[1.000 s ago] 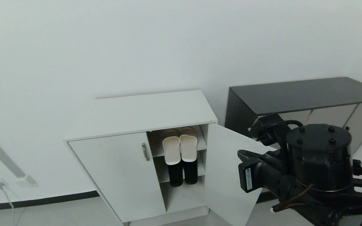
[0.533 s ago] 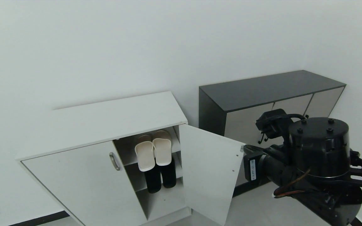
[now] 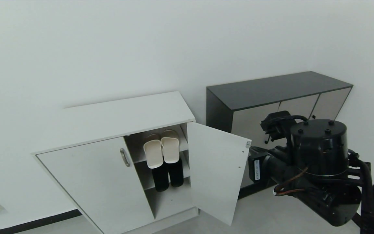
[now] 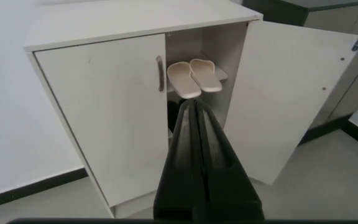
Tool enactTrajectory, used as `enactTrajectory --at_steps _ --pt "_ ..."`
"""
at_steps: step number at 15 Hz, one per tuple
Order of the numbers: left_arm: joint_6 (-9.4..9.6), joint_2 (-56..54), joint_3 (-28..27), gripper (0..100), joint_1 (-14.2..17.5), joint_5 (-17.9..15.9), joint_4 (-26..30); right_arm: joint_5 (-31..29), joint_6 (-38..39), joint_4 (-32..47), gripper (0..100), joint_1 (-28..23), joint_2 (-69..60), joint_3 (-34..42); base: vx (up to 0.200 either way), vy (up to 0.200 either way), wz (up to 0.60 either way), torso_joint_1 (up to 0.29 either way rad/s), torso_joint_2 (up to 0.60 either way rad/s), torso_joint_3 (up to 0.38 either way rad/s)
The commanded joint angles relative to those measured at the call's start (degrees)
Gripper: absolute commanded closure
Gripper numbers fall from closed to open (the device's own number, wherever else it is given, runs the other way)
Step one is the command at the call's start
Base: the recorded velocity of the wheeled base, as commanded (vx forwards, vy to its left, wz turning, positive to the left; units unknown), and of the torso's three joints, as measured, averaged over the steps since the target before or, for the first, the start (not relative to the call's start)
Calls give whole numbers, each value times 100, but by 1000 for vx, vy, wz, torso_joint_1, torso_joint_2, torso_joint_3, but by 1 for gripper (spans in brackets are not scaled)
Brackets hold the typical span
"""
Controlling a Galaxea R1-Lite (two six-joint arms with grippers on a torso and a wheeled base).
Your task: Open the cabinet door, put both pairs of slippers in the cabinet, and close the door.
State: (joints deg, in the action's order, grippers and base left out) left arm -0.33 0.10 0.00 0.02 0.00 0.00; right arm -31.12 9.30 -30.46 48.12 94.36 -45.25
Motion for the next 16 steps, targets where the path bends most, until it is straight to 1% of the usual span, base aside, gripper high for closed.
enactTrajectory --at_steps 1,3,4,5,7,9,10,14,16 --pt "-2 -1 0 100 -2 0 0 203 10 -39 100 -320 329 -203 0 0 0 0 0 0" --pt "-2 8 0 100 -2 -9 0 713 28 -39 100 -900 619 -546 0 0 0 0 0 0" --pt "-2 -1 0 100 -2 0 0 853 37 -39 100 -1067 760 -687 0 0 0 0 0 0" --pt "-2 -1 0 100 -2 -9 0 994 37 -21 100 -1393 1067 -986 0 0 0 0 0 0" --pt "-2 8 0 100 -2 -9 0 1196 45 -21 100 -1727 1472 -1364 0 0 0 0 0 0" --pt "-2 -1 0 100 -2 -9 0 1346 63 -21 100 -1885 1709 -1627 0 0 0 0 0 0" --pt "-2 8 0 100 -2 -9 0 1416 98 -12 100 -2017 1981 -1908 0 0 0 0 0 0" --pt "-2 8 0 100 -2 0 0 1495 116 -12 100 -2192 2403 -2251 0 0 0 0 0 0" --pt "-2 -1 0 100 -2 0 0 1662 212 -3 100 -2272 2614 -2480 0 0 0 0 0 0"
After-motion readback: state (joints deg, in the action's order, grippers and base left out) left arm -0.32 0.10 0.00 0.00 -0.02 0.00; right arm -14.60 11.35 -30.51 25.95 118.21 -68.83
